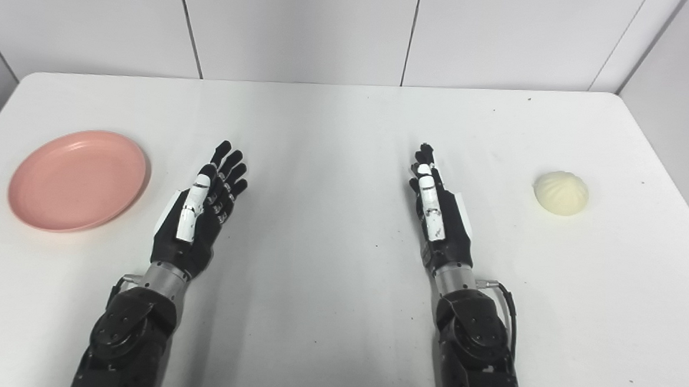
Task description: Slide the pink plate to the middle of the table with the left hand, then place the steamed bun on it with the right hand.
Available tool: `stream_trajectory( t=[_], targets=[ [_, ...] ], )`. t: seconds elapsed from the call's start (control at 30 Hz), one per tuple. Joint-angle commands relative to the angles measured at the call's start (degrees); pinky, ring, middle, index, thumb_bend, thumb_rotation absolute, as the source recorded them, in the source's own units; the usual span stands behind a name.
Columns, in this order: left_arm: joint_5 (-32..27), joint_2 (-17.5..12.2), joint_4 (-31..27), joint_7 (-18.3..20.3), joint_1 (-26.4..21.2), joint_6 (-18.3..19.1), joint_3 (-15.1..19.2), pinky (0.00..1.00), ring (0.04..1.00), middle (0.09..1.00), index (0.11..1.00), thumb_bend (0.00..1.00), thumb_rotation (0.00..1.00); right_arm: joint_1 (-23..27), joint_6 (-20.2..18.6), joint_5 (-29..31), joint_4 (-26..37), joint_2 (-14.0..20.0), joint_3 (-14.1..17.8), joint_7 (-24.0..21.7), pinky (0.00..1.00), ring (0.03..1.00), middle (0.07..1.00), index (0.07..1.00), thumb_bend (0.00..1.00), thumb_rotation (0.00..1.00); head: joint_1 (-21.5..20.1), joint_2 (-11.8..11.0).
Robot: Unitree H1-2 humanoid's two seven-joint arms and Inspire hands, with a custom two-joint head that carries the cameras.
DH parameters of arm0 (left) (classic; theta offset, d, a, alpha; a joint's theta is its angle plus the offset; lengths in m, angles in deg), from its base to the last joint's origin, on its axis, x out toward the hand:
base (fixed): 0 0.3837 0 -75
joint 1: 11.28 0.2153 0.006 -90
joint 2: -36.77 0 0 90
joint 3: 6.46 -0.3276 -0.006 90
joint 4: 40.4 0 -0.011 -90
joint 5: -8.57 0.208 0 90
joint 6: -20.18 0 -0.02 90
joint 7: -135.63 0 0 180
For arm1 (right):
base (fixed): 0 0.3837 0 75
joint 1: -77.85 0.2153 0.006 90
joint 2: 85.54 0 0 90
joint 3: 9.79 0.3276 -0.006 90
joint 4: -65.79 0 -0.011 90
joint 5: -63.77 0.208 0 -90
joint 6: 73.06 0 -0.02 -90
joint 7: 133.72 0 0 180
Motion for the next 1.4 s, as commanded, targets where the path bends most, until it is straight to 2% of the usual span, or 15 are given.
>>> stream_trajectory(
  t=[0.0, 0.63, 0.9, 0.97, 1.17, 1.37],
  targets=[
    [0.19, -0.21, 2.32, -0.71, 2.07, 4.18, 0.06, 1.0, 1.0, 1.0, 1.0, 0.36, 1.0, -0.4, -1.98, 0.0, -1.0, -0.06, -0.26, 0.09, 1.0, 1.0, 1.0, 1.0, 0.16, 1.0, 0.08, 0.07],
    [0.4, -0.16, 2.24, -0.83, 2.13, 4.17, -0.07, 1.0, 1.0, 1.0, 1.0, 0.36, 1.0, -0.44, -0.87, 0.15, -1.59, 0.05, -0.27, -0.12, 1.0, 1.0, 1.0, 1.0, 0.17, 1.0, 0.51, -0.18],
    [1.9, 1.09, 5.67, -1.43, 1.41, 1.25, -0.92, 1.0, 1.0, 1.0, 1.0, 0.36, 1.0, -0.79, -1.77, 1.27, -1.19, 1.4, 0.34, -1.11, 1.0, 1.0, 1.0, 1.0, 0.14, 1.0, 8.18, -2.49],
    [2.66, 1.75, 5.81, -2.17, 1.34, 1.64, -1.25, 1.0, 1.0, 1.0, 1.0, 0.36, 1.0, -0.82, -1.62, 1.87, -1.34, 1.82, 0.74, -1.31, 1.0, 1.0, 1.0, 1.0, 0.14, 1.0, 9.91, -3.07],
    [3.87, 2.92, 6.21, -3.28, 1.18, 2.16, -1.84, 1.0, 1.0, 1.0, 1.0, 0.34, 1.0, -0.87, -0.73, 3.05, -1.7, 2.71, 1.17, -2.12, 1.0, 1.0, 1.0, 1.0, 0.11, 1.0, 11.66, -3.76],
    [4.43, 3.51, 6.02, -4.01, 1.15, 2.97, -2.04, 1.0, 1.0, 1.0, 1.0, 0.32, 1.0, -1.17, -2.18, 3.54, -0.38, 2.91, 1.21, -2.03, 1.0, 1.0, 1.0, 1.0, 0.11, 1.0, 12.24, -4.05]
  ],
)
